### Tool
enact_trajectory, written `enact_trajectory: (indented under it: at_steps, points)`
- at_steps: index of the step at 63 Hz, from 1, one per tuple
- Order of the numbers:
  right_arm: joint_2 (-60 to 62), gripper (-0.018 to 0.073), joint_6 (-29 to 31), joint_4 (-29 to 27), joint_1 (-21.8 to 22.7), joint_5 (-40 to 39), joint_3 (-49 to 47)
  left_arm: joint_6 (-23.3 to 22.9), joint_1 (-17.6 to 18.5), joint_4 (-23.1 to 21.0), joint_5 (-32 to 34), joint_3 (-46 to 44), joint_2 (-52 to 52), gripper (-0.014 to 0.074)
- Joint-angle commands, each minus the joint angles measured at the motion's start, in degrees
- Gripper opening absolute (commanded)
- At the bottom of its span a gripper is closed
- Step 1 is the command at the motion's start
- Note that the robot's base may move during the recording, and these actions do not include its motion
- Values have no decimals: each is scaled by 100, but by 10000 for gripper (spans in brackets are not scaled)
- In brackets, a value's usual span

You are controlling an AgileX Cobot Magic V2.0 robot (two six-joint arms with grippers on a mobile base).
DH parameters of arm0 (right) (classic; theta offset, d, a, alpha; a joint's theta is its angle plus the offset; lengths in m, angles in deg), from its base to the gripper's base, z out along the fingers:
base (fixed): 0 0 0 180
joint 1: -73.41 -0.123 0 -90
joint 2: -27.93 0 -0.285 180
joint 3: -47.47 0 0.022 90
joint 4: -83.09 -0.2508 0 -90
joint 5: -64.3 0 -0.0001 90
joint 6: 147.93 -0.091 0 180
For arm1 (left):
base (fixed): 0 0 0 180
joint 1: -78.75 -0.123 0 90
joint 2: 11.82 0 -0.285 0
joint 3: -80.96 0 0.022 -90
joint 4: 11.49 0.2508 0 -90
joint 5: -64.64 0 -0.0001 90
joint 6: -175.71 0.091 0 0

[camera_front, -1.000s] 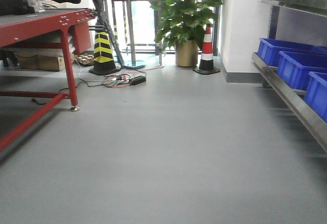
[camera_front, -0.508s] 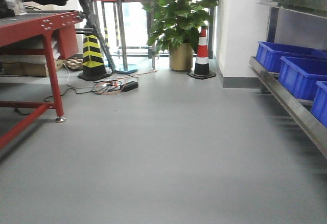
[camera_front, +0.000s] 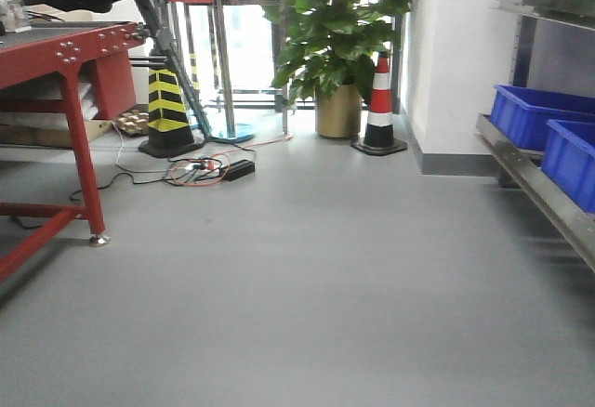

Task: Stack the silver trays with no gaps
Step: 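Keep holding the tray while driving past the plant to another shelf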

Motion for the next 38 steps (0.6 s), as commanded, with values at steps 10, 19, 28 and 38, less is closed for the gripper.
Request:
enact_trajectory:
  at_steps: [10,19,28,38]
  points:
    - [100,61,170,-15,-72,-50,-146,166,114,-251,393,-209,-132,-48]
    - [100,61,170,-15,-72,-45,-146,166,114,-264,393,-209,-132,-48]
    - [100,61,170,-15,-72,-45,-146,166,114,-273,393,-209,-132,-48]
    - [100,61,170,-15,-72,-45,-146,166,114,-273,393,-209,-132,-48]
